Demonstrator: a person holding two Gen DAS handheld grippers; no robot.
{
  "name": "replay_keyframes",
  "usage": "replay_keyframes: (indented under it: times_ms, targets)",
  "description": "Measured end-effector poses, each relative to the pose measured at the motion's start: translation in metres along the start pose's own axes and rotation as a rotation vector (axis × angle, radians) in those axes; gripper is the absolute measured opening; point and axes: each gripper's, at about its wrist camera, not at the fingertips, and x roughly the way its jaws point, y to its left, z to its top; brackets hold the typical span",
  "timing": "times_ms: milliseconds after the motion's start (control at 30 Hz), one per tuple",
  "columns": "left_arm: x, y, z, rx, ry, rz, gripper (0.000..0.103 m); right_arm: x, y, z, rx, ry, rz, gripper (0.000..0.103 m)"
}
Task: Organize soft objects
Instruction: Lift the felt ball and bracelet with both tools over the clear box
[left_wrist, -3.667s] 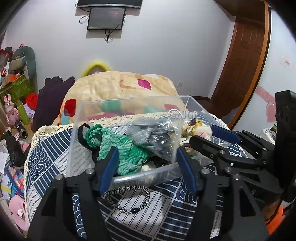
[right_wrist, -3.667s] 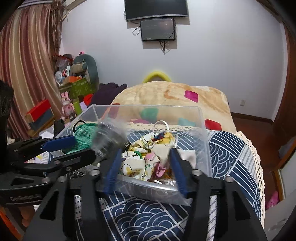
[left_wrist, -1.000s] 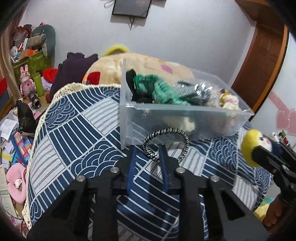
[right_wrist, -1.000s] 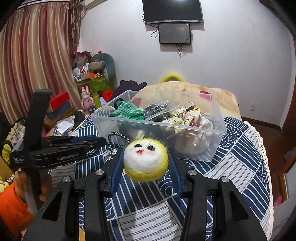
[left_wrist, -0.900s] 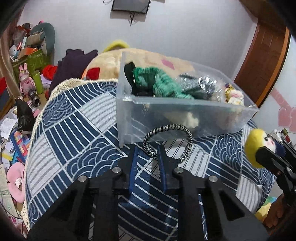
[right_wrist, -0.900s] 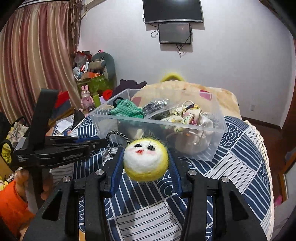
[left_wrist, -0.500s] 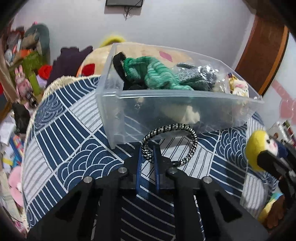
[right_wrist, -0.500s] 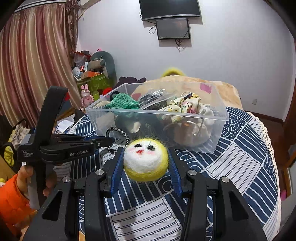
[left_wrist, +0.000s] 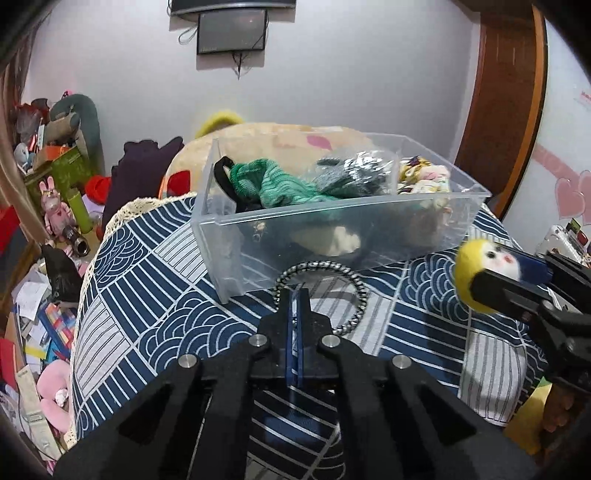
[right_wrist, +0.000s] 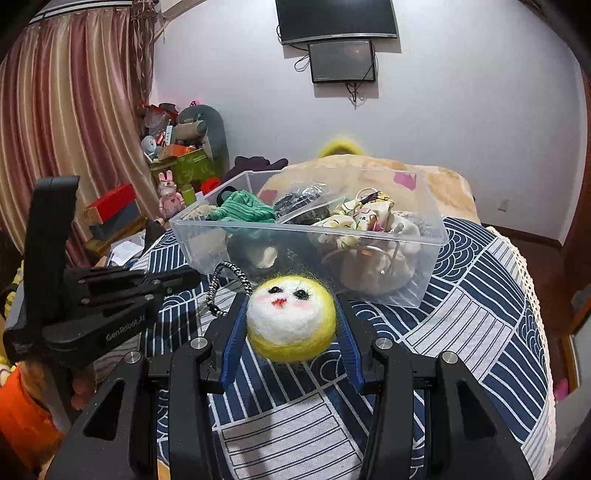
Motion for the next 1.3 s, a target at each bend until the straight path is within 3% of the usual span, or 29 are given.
replay_keyframes:
  times_ms: [200,333,367,500,533,567,633,933,1300]
  targets:
    - [0.03,0.02,0.01,-0.067,0.124,-0.047,0.005,-0.001,0.003,-0.001,-0.018,-0.004,0.004,0.042]
    - [0.042,0.025,0.012,-0.083,0.153,-0.036,0.029,0.002,-0.003,-0.002,-0.004,0.001,0.006,0.042]
    - [0.044,0.025,0.013,-0.081,0.159,-0.034,0.03,0.003,-0.004,-0.003,0.0,0.004,0.006,0.042]
    - [0.054,0.021,0.015,-0.056,0.169,-0.017,0.03,0.005,-0.008,-0.005,0.014,0.013,0.013,0.042]
    - [0.058,0.019,0.017,-0.033,0.164,-0.001,0.023,0.005,-0.008,-0.005,0.014,0.013,0.014,0.042]
    - [0.058,0.016,0.016,-0.019,0.159,0.007,0.01,0.005,-0.007,-0.006,0.013,0.012,0.015,0.042]
    - [0.056,0.011,0.015,0.006,0.155,0.016,0.007,0.005,-0.006,-0.006,0.012,0.012,0.015,0.042]
    - [0.018,0.001,-0.002,0.02,0.055,0.042,0.006,0.004,-0.006,-0.004,0.012,0.006,0.009,0.042]
    - [-0.04,0.003,0.031,-0.018,-0.15,0.028,0.006,-0.007,0.004,0.026,-0.042,-0.074,-0.018,0.042]
